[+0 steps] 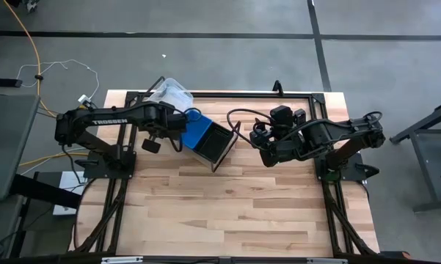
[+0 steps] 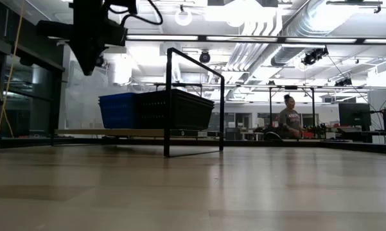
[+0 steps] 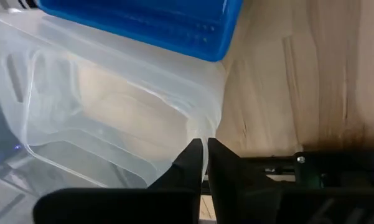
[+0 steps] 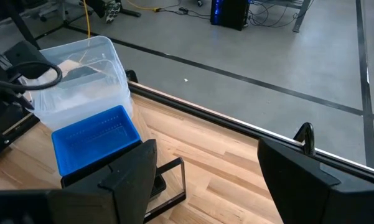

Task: Stack baskets on shelf by color
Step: Stack the transparent bin on top of the other transparent bins on the shelf

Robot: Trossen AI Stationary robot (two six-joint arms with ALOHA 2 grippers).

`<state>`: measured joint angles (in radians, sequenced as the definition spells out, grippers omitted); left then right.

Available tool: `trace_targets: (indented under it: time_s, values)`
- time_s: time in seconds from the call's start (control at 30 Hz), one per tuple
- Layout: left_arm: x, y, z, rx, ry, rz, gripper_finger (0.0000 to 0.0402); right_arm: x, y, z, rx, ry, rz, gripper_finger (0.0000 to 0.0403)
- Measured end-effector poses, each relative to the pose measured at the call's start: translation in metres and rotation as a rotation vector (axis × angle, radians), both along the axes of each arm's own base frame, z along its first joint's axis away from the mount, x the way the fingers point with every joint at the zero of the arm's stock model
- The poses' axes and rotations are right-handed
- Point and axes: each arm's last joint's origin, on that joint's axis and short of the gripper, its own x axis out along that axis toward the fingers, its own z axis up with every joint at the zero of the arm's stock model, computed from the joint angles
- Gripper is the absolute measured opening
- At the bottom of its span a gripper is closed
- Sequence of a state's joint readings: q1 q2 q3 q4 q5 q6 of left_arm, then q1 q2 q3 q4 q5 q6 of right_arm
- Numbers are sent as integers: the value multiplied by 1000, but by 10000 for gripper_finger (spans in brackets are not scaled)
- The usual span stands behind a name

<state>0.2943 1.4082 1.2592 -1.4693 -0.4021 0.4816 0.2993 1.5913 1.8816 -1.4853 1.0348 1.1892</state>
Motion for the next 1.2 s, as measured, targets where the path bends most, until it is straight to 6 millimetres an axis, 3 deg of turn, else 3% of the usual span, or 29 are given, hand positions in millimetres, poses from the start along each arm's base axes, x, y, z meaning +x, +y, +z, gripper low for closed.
trace_targets:
  time_s: [0.47, 0.73, 1.2]
  values:
    - [3, -1, 43, -15, -206, 14, 0, 0, 0, 0, 14, 4, 5, 267]
    - [-7, -1, 51, -107, -276, -11, 0, 0, 0, 0, 14, 3, 5, 267]
    - [-19, 30, 53, -186, -359, 37, 0, 0, 0, 0, 27, -8, -1, 267]
